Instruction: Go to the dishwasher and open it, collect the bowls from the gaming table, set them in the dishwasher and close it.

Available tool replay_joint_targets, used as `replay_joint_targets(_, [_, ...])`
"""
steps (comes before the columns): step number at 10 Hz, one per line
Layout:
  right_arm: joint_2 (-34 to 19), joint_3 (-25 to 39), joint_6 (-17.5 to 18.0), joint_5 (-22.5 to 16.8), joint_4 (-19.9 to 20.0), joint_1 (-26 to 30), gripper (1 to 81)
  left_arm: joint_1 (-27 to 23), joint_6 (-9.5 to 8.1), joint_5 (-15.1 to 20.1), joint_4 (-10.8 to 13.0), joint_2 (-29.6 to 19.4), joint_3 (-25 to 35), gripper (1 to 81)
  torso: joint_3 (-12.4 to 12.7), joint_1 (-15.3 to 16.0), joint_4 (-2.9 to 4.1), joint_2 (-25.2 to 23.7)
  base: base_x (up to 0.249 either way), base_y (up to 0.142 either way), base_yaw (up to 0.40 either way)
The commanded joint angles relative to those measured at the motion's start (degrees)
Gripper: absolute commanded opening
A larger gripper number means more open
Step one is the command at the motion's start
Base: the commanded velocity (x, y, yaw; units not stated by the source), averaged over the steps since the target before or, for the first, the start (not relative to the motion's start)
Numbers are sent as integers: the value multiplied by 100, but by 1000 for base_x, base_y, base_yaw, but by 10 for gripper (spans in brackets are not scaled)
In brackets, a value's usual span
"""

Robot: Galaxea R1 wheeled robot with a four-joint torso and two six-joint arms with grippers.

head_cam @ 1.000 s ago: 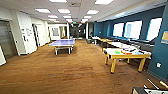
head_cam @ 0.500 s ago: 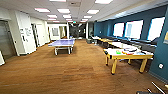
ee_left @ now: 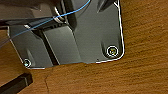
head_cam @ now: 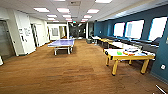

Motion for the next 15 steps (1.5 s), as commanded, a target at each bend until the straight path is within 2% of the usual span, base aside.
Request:
replay_joint_targets(1, [-4, 19, -5, -242, -13, 318, 811, -347, 0, 237, 29, -51, 8, 811, 0, 0, 0, 0, 131, 0, 0])
replay_joint_targets(15, [14, 19, -4, -242, -13, 310, 811, -347, 9, 237, 29, -51, 8, 811, 0, 0, 0, 0, 142, 0, 0])
